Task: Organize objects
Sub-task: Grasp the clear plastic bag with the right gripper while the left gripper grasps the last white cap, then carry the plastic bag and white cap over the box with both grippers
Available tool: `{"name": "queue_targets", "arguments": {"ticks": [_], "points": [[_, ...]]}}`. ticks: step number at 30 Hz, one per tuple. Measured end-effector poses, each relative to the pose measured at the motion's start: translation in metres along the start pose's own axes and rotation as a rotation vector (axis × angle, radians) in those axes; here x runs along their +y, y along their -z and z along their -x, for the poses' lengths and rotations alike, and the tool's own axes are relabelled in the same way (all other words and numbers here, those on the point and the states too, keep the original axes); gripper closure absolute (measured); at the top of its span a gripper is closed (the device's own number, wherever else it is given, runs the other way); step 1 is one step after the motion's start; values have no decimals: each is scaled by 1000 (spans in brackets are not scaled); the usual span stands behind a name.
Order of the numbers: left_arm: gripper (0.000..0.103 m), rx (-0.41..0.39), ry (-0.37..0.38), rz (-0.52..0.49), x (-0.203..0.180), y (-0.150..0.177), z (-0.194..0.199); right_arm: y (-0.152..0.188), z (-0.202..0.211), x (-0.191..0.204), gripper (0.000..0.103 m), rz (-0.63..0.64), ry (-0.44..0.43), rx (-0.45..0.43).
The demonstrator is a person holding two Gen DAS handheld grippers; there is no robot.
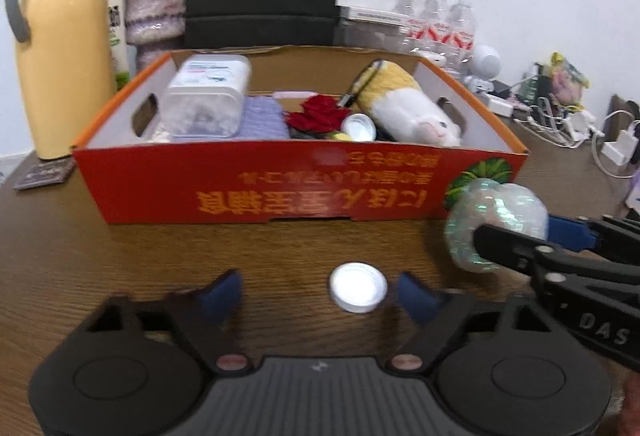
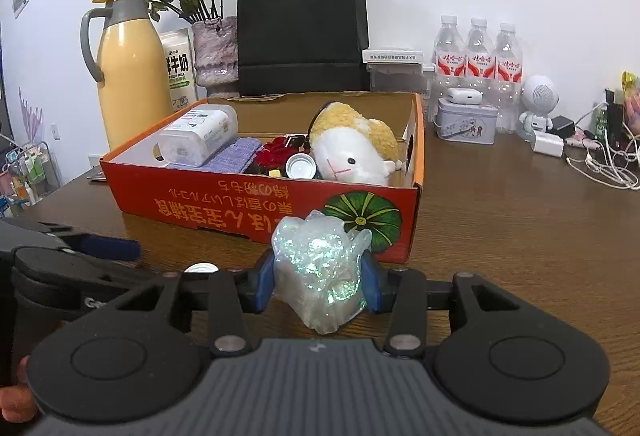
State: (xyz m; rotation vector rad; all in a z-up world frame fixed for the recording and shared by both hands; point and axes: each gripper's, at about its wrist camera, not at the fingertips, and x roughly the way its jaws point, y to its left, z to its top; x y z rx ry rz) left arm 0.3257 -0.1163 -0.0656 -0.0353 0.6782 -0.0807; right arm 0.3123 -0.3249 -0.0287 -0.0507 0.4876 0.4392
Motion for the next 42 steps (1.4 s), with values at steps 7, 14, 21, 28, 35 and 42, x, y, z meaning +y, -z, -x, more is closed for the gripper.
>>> {"name": "queue_targets", "arguments": {"ticks": [7,14,21,28,35,42], "points": [[76,-17,36,-8,-6,2,6,0,1,3,58,12,-13,-5],[76,-56,27,2,-2,0,14,0,4,4,58,16,-14,-21],[76,-127,22,33,6,-5,31,-4,12,5,58,7,-24,-73],[76,-209,-3,33,17,-28,41,-20,11,9,59,7,-21,-129],[76,-260,-3,37,28,-63,40,-46,-7,22,58,41,-19,-152],[76,-299,7,52,33,-95,24,-74,-33,34,58,70,-18,-179]]}}
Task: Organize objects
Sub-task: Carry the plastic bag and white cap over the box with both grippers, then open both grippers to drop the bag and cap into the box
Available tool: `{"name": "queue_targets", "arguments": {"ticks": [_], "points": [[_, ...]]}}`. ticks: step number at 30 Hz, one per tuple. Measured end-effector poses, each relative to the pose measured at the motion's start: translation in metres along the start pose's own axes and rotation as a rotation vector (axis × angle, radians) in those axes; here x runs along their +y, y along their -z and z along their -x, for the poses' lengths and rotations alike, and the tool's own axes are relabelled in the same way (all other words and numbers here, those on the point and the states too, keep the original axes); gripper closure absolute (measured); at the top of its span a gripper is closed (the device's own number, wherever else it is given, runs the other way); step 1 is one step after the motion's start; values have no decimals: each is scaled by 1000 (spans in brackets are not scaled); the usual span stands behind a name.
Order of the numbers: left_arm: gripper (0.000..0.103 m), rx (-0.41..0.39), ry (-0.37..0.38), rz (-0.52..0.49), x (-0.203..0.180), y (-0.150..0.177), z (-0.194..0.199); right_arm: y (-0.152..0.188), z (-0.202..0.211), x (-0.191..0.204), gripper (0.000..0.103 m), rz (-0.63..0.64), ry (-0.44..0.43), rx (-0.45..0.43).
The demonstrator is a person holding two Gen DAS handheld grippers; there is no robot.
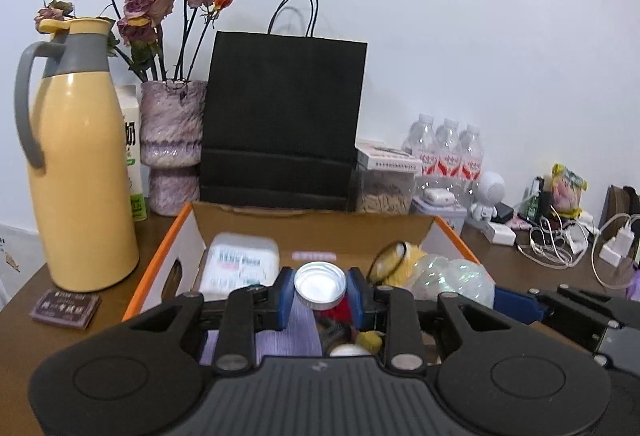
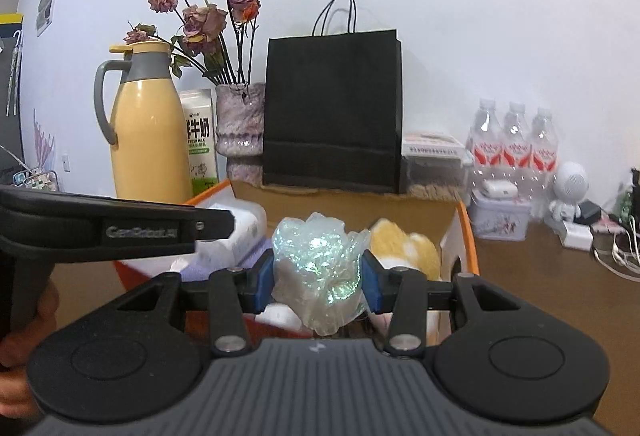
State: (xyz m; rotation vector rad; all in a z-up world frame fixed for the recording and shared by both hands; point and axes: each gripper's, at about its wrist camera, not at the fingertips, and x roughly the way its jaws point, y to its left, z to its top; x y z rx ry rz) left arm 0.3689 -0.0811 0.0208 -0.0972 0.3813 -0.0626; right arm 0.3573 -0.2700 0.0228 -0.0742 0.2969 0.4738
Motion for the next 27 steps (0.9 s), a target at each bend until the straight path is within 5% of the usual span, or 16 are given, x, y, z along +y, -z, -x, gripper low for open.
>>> {"name": "queue_targets", "arguments": {"ticks": [22,25,27], "points": [[76,-30,9,-60,15,-40,-77,-30,-90,-12,58,46,14,13],[74,-25,-15,-72,15,-41,-83,-30,-95,-14,46,44,18,28],[64,-23,-28,-81,16,-40,-85,-30,-94,-17,32,33,36,27]]}}
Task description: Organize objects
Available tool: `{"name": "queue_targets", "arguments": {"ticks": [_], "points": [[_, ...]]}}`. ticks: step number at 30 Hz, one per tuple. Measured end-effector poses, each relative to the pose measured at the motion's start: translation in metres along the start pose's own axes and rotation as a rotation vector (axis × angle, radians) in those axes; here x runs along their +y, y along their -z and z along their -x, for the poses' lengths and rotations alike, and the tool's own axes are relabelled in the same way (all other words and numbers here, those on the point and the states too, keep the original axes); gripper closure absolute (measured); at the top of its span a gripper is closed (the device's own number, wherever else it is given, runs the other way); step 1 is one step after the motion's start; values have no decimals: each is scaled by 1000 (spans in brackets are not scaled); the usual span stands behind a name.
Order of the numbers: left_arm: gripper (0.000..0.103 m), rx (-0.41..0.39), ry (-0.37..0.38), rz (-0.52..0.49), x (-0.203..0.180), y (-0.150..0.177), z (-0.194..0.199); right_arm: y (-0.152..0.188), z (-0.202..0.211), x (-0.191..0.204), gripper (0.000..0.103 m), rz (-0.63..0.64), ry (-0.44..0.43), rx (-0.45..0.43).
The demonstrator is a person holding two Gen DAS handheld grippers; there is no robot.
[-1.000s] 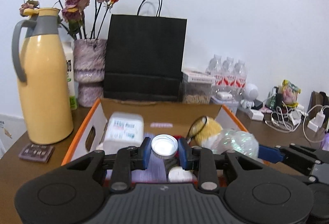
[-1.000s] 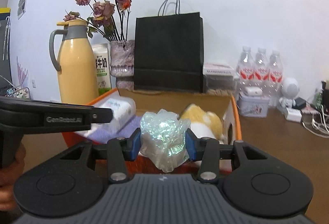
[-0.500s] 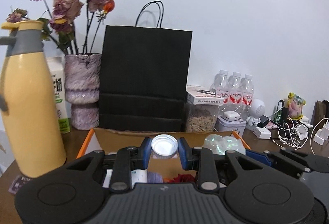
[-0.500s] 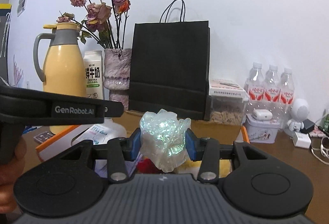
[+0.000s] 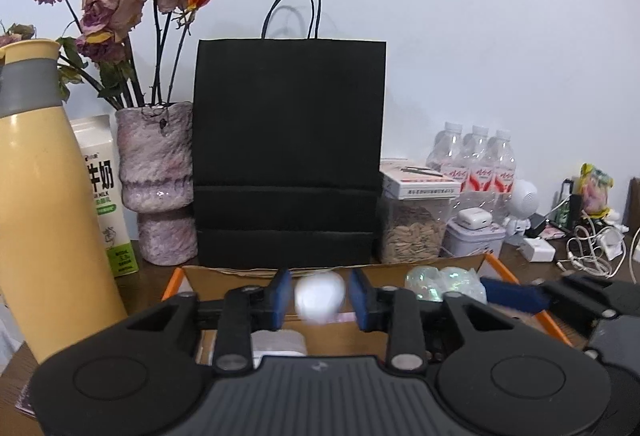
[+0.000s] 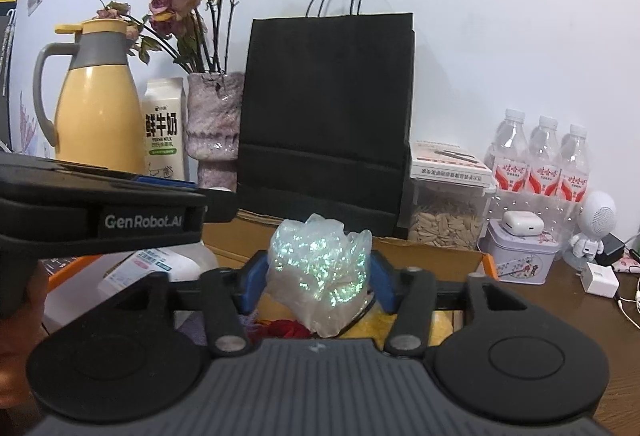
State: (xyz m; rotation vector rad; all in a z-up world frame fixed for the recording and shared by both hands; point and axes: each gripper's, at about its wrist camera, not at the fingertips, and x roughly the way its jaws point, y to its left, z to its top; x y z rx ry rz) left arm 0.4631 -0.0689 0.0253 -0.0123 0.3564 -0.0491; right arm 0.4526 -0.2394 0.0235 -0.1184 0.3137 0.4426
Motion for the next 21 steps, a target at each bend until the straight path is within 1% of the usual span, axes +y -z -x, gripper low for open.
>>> {"name": "queue_targets", "arguments": {"ticks": [1,2,3,4,5,7,13,17,21], "points": [[49,1,-4,1,1,0,-1,0,1,-1,20,-5,7,1],[32,1,-10,2,2,-1,-1,-1,2,-3,16,-9,11,-1],[24,-3,-16,3,3,-1,-1,-1,2,-4,8,-12,13,-2],[9,-10,-21,5,4,-2,1,-1,3,-4,0,-12,11,-1],[0,-18,-26,10,5,-3,2,-1,4,-5,0,-12,9,-4],[0,-21,-34,24,8,-4,4,-1,5,-7,0,-12,-4,3],[0,8,-25,54,15,-4,15,0,16,-11,0,-40,-11,14],[0,15,-38,51,18,3,35,4,33,-11,0,-49,-17,37],[0,56,-67,51,26,15,62,12,58,-10,0,-64,5,72]]}}
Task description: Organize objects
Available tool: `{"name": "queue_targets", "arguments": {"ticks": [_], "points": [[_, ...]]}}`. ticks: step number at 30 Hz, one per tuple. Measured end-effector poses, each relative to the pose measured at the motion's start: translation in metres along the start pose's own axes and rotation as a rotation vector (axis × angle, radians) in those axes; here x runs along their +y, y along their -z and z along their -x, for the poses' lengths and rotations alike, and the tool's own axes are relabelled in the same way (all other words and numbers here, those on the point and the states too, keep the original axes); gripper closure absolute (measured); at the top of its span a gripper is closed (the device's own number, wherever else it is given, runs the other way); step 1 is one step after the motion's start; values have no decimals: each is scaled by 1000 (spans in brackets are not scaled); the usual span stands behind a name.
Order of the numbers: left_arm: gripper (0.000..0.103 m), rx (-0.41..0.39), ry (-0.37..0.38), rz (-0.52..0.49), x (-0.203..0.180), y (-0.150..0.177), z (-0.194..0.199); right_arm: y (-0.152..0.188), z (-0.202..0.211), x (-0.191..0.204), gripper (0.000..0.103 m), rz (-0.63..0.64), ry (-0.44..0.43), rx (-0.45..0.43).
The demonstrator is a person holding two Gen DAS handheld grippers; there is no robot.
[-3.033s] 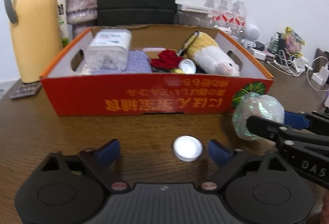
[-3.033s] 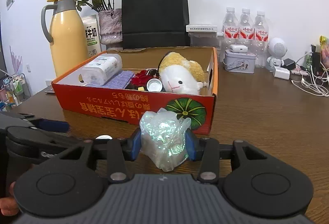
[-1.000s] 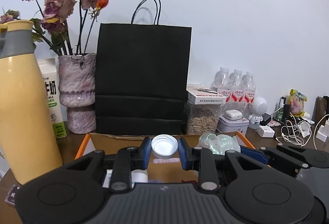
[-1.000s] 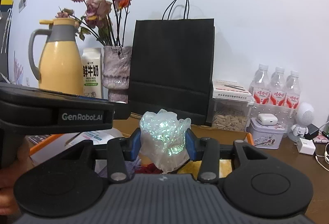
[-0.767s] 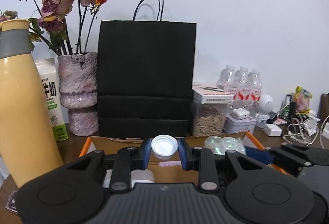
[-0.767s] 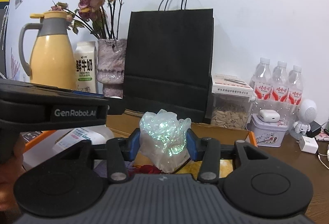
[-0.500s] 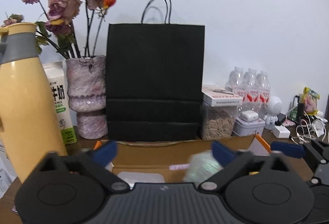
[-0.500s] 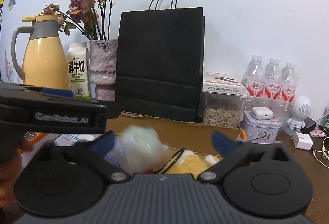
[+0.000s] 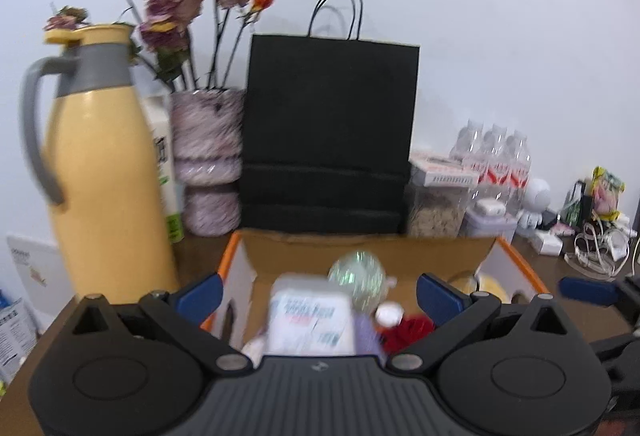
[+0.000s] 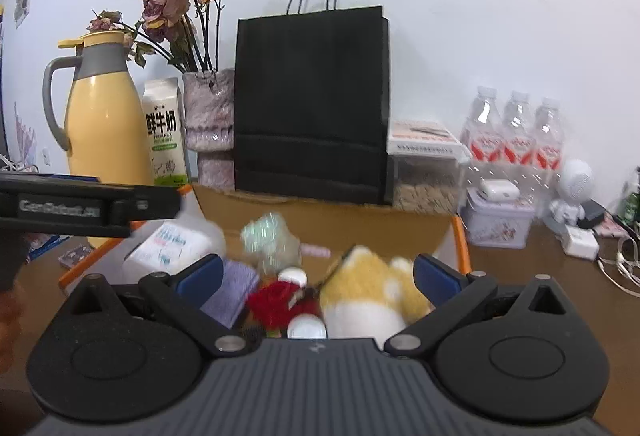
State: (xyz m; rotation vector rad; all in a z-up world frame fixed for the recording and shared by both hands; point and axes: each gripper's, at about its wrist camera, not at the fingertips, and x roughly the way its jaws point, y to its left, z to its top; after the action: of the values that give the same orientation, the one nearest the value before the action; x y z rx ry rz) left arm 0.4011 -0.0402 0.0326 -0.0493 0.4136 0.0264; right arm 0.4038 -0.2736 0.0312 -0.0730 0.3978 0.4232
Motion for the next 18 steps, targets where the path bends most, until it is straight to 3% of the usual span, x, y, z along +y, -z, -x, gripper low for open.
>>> {"name": "queue_targets", "arguments": {"ticks": [11,18], "points": [[0,123,-21,10,13,38,85,30,89,14,0,-38,16,98],[0,161,-35,4,7,59,138,38,132,31,0,-41,20,128]]}}
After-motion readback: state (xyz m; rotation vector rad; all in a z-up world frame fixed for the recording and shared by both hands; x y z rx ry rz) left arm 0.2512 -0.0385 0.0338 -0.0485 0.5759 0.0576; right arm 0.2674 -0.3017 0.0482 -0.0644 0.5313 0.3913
